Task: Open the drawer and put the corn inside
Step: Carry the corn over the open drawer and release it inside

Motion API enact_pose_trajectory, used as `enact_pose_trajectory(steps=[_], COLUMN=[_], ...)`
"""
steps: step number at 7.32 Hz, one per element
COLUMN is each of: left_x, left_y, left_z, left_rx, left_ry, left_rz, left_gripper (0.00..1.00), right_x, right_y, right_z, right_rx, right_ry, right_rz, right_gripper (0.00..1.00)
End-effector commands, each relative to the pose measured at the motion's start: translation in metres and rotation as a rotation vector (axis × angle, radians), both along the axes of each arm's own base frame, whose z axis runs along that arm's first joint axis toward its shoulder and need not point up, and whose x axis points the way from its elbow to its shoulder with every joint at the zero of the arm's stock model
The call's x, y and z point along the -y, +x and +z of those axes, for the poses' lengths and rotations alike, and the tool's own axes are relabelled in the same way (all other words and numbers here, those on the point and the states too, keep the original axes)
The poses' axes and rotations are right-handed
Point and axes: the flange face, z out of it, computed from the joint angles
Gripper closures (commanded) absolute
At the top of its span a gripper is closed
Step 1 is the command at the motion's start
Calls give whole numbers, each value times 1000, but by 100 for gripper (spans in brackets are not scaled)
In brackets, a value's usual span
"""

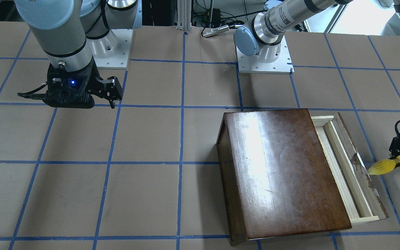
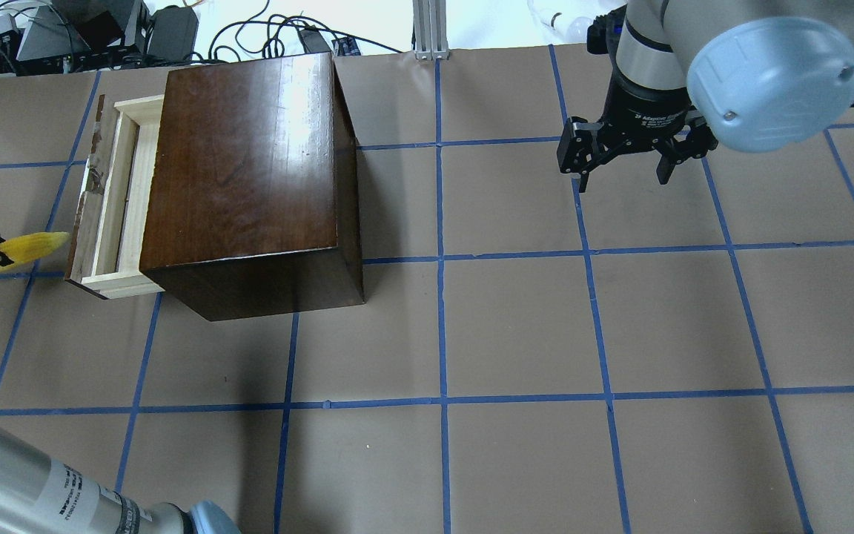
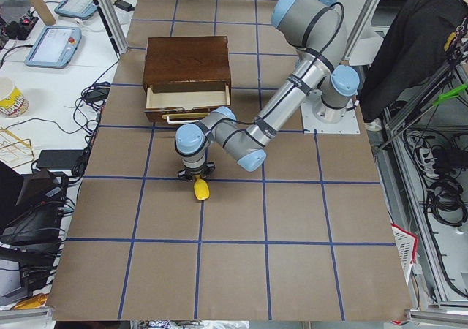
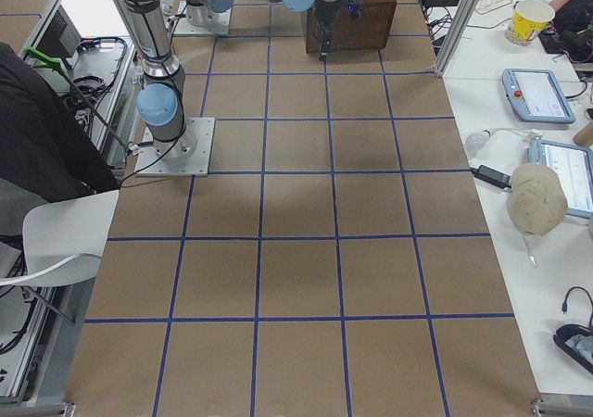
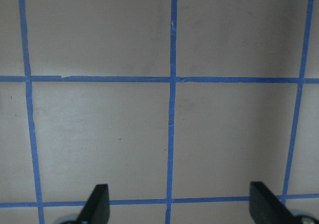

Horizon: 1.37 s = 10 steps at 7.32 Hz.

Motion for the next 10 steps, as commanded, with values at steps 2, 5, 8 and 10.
enact_pose_trajectory(steps=[2,5,8,10], left_x=[15,30,52,60], left_y=[-48,-119,-217,-260], left_z=[80,185,215,210], left_rx=[39,-4,-26,-45], left_ry=[-109,-111,-85,-76], left_rz=[177,582,1023,1210], left_gripper=[100,100,100,100], right_x=[0,0,0,0], right_y=[0,0,0,0], right_z=[0,0,0,-1], right_rx=[0,1,1,1], right_ry=[0,0,0,2], right_rz=[0,0,0,0], right_gripper=[0,0,0,0])
